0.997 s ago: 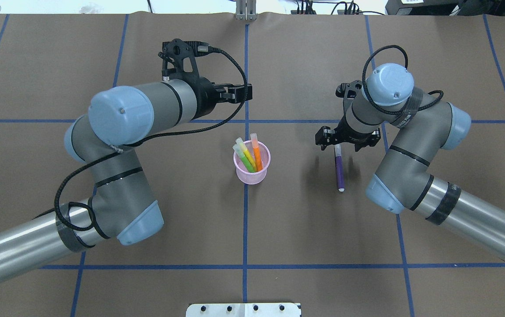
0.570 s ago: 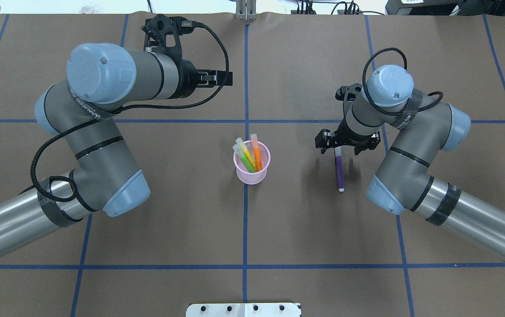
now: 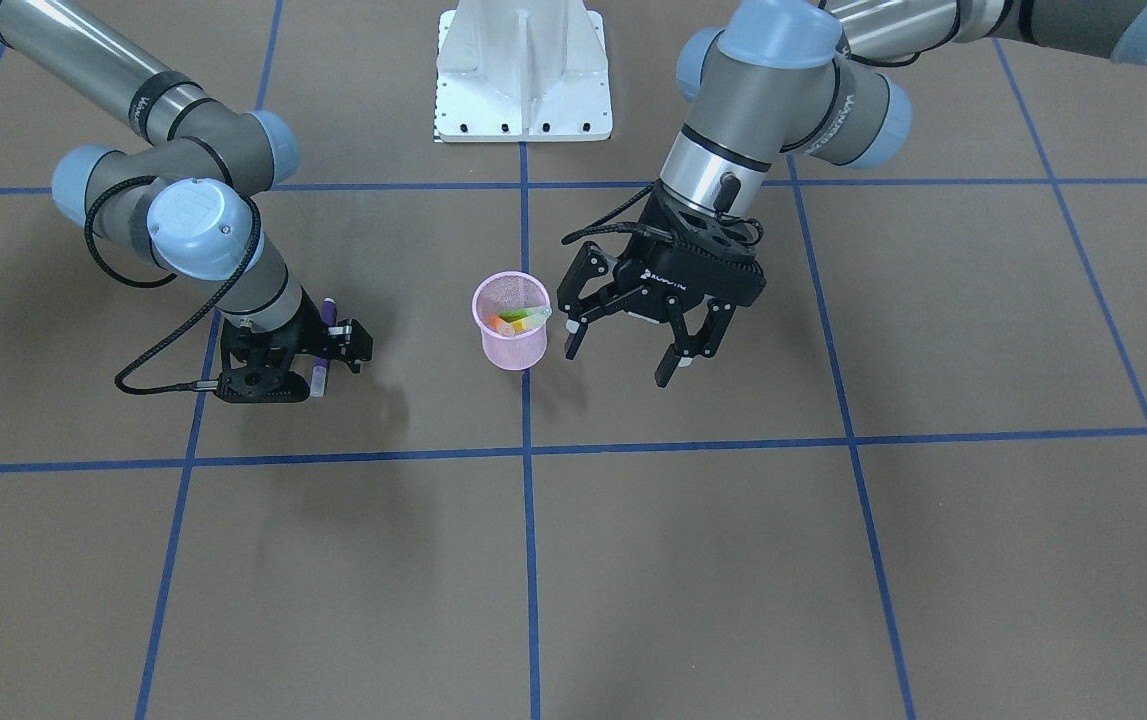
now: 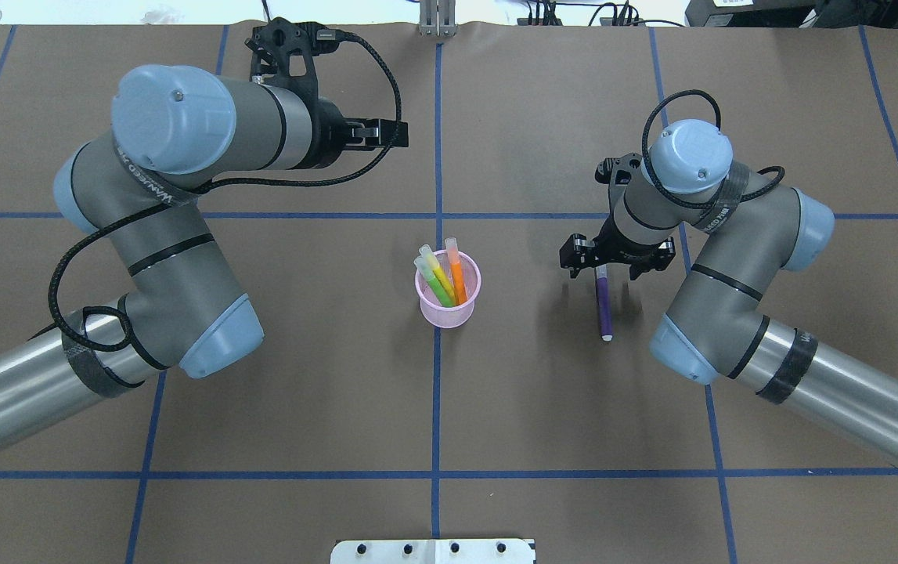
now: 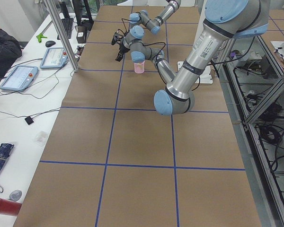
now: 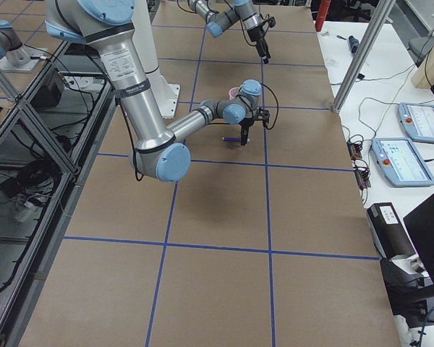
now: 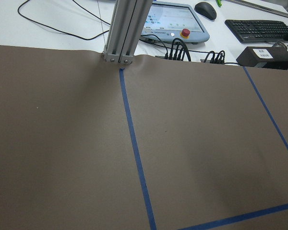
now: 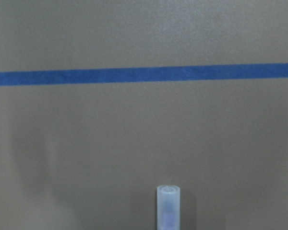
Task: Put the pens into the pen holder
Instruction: 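Withdraw the left gripper while the right gripper lowers onto the purple marker, then close the right gripper on the purple marker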
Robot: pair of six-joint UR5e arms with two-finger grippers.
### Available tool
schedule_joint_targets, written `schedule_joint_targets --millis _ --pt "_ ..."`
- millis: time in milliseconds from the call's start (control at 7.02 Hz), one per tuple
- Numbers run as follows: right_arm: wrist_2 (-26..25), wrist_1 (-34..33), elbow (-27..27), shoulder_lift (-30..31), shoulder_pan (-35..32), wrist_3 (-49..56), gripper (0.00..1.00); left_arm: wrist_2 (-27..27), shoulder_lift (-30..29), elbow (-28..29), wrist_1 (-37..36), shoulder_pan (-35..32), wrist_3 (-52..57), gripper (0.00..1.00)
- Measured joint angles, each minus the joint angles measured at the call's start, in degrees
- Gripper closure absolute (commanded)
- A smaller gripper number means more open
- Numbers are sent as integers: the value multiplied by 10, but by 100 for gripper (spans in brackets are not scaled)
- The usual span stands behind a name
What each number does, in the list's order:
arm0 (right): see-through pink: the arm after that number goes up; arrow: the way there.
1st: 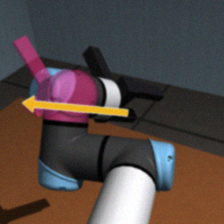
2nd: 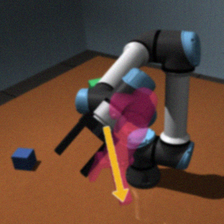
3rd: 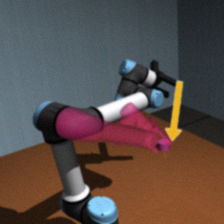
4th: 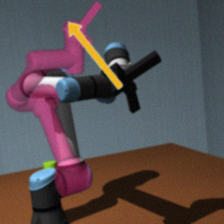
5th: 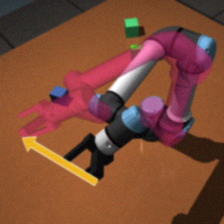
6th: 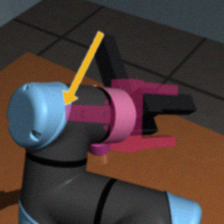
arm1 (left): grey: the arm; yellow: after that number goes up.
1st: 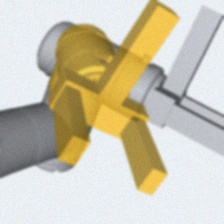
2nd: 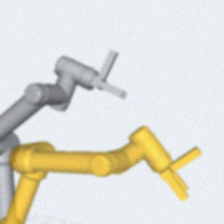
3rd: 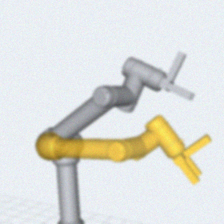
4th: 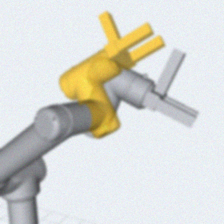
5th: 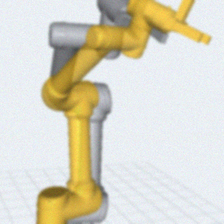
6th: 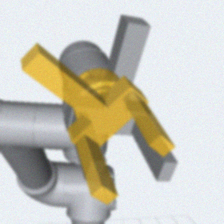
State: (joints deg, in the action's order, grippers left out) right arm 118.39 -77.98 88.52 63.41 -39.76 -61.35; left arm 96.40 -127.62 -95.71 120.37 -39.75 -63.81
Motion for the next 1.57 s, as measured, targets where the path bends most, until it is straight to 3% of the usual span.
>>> schedule_joint_targets --millis 570,1567 --pt "0 0 -7 0 4 0 37 0 1 0 0 -1 0 1" --pt "18 1 -3 0 3 0 38 0 1 4 0 -2 1 3"
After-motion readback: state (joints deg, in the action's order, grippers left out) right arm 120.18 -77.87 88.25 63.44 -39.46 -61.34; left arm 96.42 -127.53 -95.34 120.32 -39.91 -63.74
